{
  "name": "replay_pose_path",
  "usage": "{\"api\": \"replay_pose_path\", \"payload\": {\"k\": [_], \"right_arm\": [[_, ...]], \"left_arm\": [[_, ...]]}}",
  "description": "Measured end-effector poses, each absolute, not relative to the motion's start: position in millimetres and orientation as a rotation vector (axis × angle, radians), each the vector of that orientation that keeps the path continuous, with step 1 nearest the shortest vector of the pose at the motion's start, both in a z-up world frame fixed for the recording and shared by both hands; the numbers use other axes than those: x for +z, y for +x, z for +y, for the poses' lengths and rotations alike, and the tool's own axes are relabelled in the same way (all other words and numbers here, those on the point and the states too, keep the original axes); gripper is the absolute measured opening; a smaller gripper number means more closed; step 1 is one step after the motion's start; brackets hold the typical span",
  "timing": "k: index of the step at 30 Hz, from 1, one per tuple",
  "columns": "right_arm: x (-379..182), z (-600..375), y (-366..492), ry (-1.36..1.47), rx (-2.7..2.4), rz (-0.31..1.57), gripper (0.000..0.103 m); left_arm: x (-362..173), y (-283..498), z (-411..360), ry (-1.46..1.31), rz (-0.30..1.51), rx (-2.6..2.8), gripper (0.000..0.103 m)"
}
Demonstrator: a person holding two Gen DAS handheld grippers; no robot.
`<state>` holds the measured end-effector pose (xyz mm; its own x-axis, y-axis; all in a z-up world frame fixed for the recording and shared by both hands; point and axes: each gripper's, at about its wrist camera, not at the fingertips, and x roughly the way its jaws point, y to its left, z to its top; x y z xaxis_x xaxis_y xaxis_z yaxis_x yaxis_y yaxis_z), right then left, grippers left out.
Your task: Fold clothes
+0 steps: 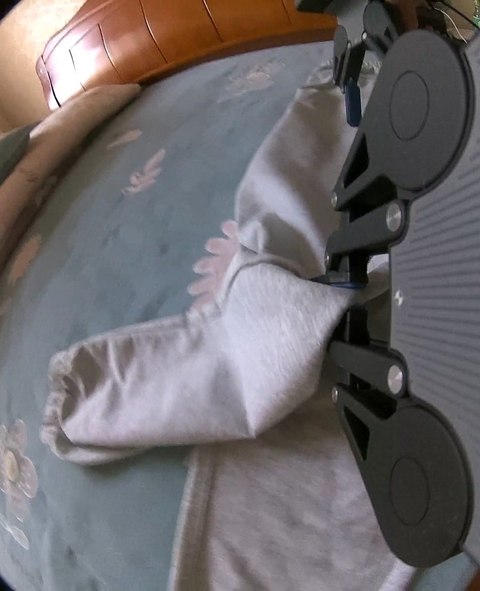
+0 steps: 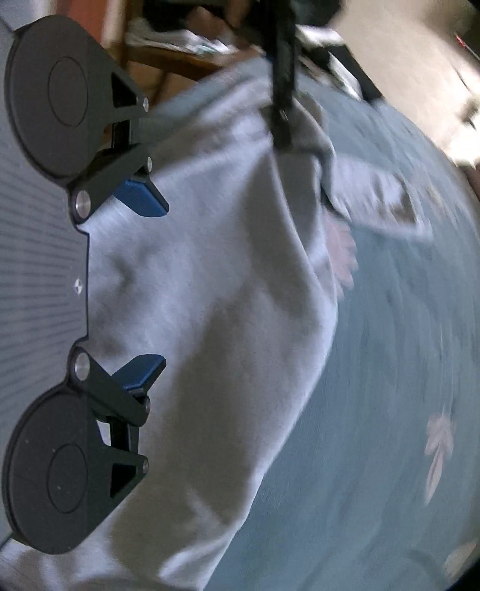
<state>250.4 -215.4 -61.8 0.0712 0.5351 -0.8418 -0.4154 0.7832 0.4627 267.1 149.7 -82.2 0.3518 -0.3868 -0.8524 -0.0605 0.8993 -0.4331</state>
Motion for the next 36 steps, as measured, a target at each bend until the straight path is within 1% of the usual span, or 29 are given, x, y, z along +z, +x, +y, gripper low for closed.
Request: {"api": "replay_pose_path", "payload": {"k": [3, 8, 10, 11, 12, 15, 19, 20, 22, 26, 30, 33, 34, 35, 36], "right_arm": [[-63, -201, 236, 0.102, 0.846, 1.35, 0.085], [-94, -174, 215, 0.117, 0.936, 1.463, 0.086], [-108, -166, 213, 0.137, 0.929, 1.536, 0.086], [-109, -164, 213, 0.148, 0.934, 1.539, 0.087], [-107, -163, 213, 0.158, 0.944, 1.535, 0.087], [-92, -159, 217, 0.152, 0.983, 1.5, 0.087], [-66, -161, 234, 0.077, 0.979, 1.388, 0.087], [-61, -164, 239, 0.047, 0.959, 1.361, 0.087], [-50, -169, 248, -0.036, 0.908, 1.313, 0.087], [-41, -187, 250, -0.379, 0.756, 1.232, 0.087], [-61, -215, 233, -0.721, 0.665, 1.227, 0.087], [-89, -224, 220, -0.748, 0.66, 1.287, 0.087], [-94, -227, 220, -0.715, 0.642, 1.298, 0.094], [-96, -231, 221, -0.662, 0.613, 1.303, 0.103], [-99, -234, 223, -0.609, 0.584, 1.307, 0.103]], "left_arm": [[-91, 261, 152, -0.431, 1.227, -0.214, 0.008], [-111, 264, 158, -0.464, 1.269, -0.199, 0.014], [-111, 263, 162, -0.456, 1.289, -0.188, 0.025], [-109, 261, 163, -0.445, 1.299, -0.184, 0.028], [-108, 259, 165, -0.434, 1.308, -0.18, 0.031], [-94, 257, 167, -0.384, 1.322, -0.183, 0.031], [-63, 264, 151, -0.256, 1.256, -0.255, 0.033], [-57, 266, 144, -0.224, 1.235, -0.288, 0.034], [-49, 268, 130, -0.16, 1.213, -0.359, 0.04], [-51, 267, 119, -0.046, 1.225, -0.379, 0.04], [-47, 262, 123, -0.007, 1.239, -0.353, 0.04], [-47, 259, 127, 0.062, 1.27, -0.334, 0.042], [-47, 258, 130, 0.083, 1.282, -0.319, 0.042], [-47, 256, 133, 0.103, 1.293, -0.303, 0.042], [-48, 255, 136, 0.124, 1.305, -0.287, 0.042]]}}
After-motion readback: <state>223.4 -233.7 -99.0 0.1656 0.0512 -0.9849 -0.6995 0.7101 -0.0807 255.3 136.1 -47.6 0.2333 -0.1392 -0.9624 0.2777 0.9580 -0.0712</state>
